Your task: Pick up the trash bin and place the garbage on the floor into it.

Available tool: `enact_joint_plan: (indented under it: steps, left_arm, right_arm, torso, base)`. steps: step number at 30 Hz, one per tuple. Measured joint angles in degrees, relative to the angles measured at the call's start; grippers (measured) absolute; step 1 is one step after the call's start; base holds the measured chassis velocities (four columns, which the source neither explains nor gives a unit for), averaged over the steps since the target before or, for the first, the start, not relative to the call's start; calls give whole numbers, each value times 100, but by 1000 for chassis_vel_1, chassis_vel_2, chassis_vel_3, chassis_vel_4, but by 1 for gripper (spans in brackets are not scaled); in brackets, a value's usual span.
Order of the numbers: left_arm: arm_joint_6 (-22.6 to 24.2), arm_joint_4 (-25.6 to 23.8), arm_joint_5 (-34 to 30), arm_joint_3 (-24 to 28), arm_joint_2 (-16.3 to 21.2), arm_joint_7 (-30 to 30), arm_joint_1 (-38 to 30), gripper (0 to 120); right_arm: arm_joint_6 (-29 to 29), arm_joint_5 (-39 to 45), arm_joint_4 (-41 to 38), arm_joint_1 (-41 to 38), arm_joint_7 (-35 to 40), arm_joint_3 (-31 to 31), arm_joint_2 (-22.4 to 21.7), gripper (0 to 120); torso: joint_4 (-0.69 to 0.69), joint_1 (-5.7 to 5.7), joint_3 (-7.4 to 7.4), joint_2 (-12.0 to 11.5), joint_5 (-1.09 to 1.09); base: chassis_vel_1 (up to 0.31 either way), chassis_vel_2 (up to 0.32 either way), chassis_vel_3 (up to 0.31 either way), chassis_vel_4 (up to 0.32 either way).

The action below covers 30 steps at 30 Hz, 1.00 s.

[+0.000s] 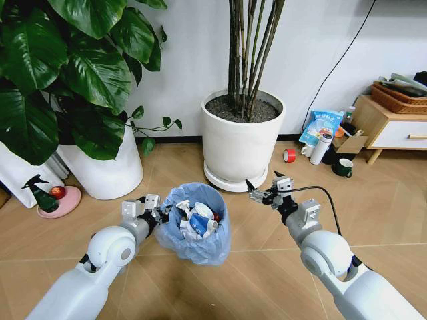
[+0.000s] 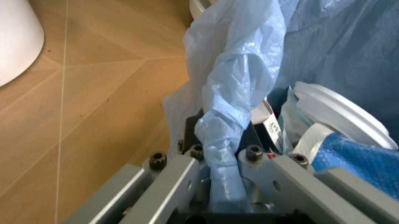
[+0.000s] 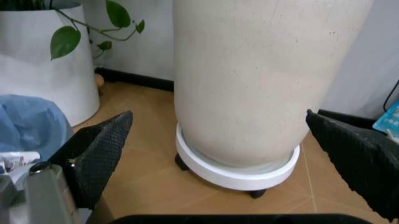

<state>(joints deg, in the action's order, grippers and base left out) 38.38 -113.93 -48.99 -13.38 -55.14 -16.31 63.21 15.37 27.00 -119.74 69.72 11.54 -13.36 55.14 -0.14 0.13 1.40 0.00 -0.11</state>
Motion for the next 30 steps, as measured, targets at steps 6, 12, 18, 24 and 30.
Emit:
enact_joint_plan:
  steps: [6,12,18,24,30]
  left_arm:
    - [0,-36,-1,-10,27,0,18,0]
    - [0,-64,-6,-10,35,2,20,0]
    - [0,-74,-7,-6,35,4,27,0]
    - [0,-97,-2,-6,27,4,54,0]
    - [0,-117,10,-19,23,1,86,0]
  right_arm:
    - [-35,-33,-63,162,-21,-57,-7,100]
    - [-56,-95,-134,281,-54,-86,-16,100]
    - [-59,-140,-165,354,-67,-95,-26,100]
    - [-63,-165,-168,368,-73,-95,-31,100]
    - [-62,-160,-173,387,-75,-96,-37,100]
  torso:
    - [-1,0,0,0,0]
    - [-1,0,0,0,0]
    - [-1,0,1,0,-1]
    - [1,0,1,0,-2]
    - [0,0,0,0,-1]
  base:
    - [12,9,-13,-13]
    - [117,114,-125,-117]
    - [212,154,-189,-149]
    - [247,88,-228,-82]
    - [235,19,-237,-13]
